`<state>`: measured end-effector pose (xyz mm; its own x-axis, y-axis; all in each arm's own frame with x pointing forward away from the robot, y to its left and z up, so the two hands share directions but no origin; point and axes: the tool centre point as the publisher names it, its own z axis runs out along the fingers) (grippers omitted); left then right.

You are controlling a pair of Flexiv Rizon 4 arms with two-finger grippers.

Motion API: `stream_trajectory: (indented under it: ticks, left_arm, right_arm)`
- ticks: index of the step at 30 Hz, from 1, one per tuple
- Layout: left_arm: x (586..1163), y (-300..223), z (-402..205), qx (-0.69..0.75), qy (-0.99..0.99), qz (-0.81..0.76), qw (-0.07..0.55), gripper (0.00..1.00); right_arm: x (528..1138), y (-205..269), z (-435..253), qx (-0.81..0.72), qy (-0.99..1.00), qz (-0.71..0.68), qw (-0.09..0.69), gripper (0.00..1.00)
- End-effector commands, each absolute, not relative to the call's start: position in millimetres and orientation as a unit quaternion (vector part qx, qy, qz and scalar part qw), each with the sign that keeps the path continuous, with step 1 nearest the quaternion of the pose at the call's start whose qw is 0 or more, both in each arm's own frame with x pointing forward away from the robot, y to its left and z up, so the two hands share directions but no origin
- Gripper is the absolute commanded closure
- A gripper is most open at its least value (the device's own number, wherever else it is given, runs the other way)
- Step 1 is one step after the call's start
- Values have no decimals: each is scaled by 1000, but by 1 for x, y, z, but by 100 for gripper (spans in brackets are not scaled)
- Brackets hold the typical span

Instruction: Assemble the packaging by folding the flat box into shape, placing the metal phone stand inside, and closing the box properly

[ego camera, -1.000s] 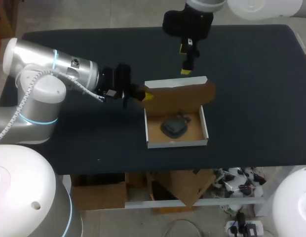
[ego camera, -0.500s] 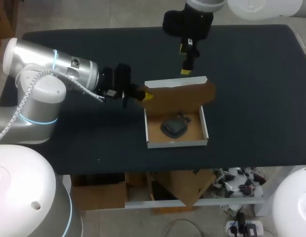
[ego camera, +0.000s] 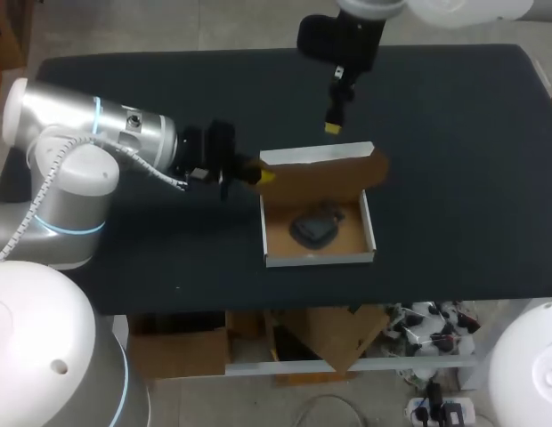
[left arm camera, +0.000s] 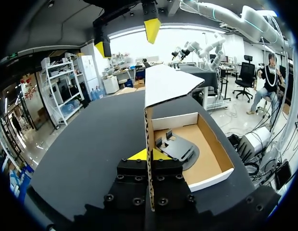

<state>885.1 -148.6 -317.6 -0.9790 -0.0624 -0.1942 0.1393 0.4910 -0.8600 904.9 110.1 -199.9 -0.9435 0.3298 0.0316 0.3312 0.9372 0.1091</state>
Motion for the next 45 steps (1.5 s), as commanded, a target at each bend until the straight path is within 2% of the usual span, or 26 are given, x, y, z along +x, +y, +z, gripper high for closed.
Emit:
stream_trajectory:
  ticks: [1,11,27,38,45]
  left_arm:
    - [878,-147,-323,24,858,-499,121,100]
    - [875,-147,-329,43,859,-482,168,100]
    - [865,-147,-334,65,855,-465,219,100]
    - [857,-150,-331,85,854,-440,265,100]
    - [857,-150,-331,85,854,-440,265,100]
  right_arm:
    - [902,106,-198,-210,-976,-57,18,0]
    - [897,97,-215,-322,-943,-56,70,0]
    - [884,88,-219,-395,-910,-55,114,0]
    - [885,84,-219,-404,-906,-55,113,0]
    - [885,84,-219,-404,-906,-55,113,0]
